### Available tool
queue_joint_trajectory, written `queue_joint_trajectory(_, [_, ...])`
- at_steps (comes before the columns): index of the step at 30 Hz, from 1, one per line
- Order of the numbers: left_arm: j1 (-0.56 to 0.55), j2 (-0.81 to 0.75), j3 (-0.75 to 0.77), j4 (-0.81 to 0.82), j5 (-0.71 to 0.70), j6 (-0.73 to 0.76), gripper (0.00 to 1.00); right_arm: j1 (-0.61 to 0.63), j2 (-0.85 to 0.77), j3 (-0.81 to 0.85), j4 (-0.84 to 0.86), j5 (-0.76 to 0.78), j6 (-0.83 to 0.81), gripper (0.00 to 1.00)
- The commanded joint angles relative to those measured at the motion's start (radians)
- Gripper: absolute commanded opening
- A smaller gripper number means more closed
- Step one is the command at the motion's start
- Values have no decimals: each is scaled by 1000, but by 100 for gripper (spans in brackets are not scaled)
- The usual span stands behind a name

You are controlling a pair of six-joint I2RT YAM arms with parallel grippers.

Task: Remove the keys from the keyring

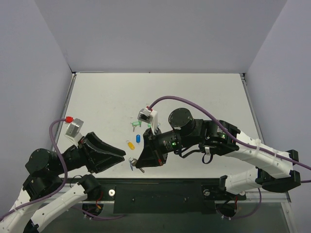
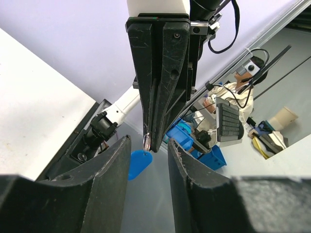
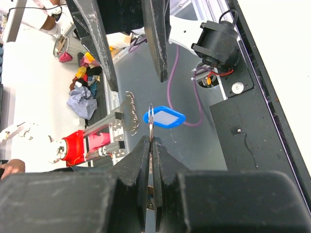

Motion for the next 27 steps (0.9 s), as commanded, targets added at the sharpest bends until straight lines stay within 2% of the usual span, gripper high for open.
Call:
queue_joint_trajectory(1, [-4,-6,-24,109,-11,-46,44,-5,-22,41,57,18,11,0])
queue_joint_trajectory(27, [-4,29,-58,139,93,-76,37,-4,-9,43,75,19,20,0])
